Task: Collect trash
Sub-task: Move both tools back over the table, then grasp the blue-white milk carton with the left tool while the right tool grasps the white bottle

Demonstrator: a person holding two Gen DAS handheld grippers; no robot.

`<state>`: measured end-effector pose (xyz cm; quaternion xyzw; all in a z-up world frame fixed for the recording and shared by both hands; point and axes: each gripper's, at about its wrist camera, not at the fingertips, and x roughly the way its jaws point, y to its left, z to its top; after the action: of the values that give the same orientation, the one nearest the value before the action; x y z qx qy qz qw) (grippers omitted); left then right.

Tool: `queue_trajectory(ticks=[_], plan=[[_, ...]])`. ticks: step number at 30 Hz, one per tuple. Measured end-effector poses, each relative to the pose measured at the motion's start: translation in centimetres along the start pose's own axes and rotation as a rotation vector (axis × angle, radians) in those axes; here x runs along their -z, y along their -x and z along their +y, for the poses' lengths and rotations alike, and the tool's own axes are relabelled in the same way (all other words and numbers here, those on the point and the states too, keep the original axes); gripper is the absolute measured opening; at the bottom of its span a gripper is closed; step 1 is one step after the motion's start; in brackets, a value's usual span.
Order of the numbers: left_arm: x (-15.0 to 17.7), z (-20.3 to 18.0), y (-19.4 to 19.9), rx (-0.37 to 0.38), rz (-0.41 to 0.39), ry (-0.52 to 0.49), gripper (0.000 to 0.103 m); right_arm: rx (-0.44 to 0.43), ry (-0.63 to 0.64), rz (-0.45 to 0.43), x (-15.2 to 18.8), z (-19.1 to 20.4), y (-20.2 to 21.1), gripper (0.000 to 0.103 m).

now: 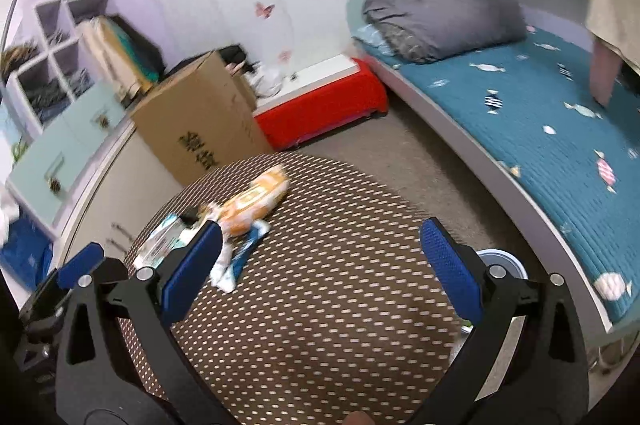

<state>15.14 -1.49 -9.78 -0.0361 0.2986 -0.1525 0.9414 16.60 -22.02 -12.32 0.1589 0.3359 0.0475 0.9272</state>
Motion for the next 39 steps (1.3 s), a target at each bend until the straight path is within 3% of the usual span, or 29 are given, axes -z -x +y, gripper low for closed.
queue_trajectory(ticks=[11,19,23,28,30,32,37,38,39], plan=[[1.3,11.9,-0.3,-0.154,0.007,0.117,0.094,-0.089,0.19,0.133,2.2,8.4,-7.5,0.097],[2.2,16.7,-3.6,-0.22,0.069,0.136,0.094,-0.093,0.257,0.191,3.3,11.2,-12.1,0.096],[2.5,18.4,-5.6,-0.225,0.097,0.145,0.094,-0.108,0.288,0.219,3.7,12.1,-13.8,0.078],[2.2,19.6,-8.7,-0.223,0.152,0.099,0.094,-0.135,0.306,0.24,4.0,12.8,-15.5,0.067],[2.1,19.7,-9.6,-0.199,0.169,0.081,0.094,-0.128,0.32,0.249,4.3,13.0,-16.2,0.062],[2.2,19.7,-10.6,-0.176,0.196,0.06,0.094,-0.119,0.318,0.265,4.5,12.8,-17.0,0.05],[2.2,19.8,-12.8,-0.133,0.236,0.031,0.093,-0.105,0.338,0.284,5.1,12.6,-18.2,0.039],[2.2,19.9,-12.9,-0.123,0.237,0.038,0.09,-0.103,0.34,0.29,5.3,12.5,-18.4,0.034],[2.2,20.0,-13.2,-0.105,0.243,0.048,0.077,-0.105,0.338,0.28,5.4,12.4,-18.4,0.033]])
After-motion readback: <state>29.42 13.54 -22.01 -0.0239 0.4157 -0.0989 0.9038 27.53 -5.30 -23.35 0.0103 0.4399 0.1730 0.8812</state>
